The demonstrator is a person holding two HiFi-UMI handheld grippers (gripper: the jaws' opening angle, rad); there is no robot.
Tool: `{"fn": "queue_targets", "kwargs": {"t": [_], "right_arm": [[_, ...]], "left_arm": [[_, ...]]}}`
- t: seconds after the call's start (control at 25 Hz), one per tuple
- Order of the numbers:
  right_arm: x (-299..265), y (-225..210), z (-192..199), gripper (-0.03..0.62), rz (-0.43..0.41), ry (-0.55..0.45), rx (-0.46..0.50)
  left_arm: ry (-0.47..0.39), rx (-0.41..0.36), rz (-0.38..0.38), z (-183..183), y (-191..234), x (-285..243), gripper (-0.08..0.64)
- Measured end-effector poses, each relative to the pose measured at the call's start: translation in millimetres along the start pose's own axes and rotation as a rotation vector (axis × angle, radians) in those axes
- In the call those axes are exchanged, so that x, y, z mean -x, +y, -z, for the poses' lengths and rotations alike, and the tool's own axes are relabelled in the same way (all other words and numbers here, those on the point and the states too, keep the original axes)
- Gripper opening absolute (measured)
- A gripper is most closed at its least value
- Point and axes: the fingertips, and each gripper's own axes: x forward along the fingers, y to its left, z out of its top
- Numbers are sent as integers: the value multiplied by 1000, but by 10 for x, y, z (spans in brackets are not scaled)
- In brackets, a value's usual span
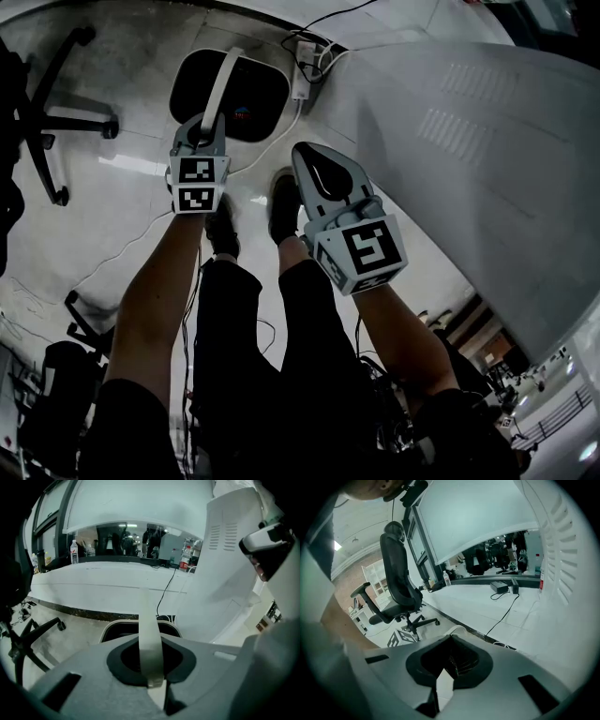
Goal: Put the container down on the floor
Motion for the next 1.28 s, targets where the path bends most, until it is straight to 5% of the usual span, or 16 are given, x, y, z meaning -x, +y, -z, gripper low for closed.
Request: {"fn": "queue_targets", "kwargs": {"t": [0.12,0.28,0.64,1.28], "right_arm": [[31,27,12,9,2,-6,-18],[61,52,56,9,3,-10,-38],[201,101,13,9,-9,-19,-48],[342,207,-11,9,-19,-22,-48]], "left_arm": [[13,-8,6,46,-28,26,28],[44,-25,16,158,-66,75,138],[55,30,1,107,-85,222,149],[143,-20,-11,262,-106,368,152]]}}
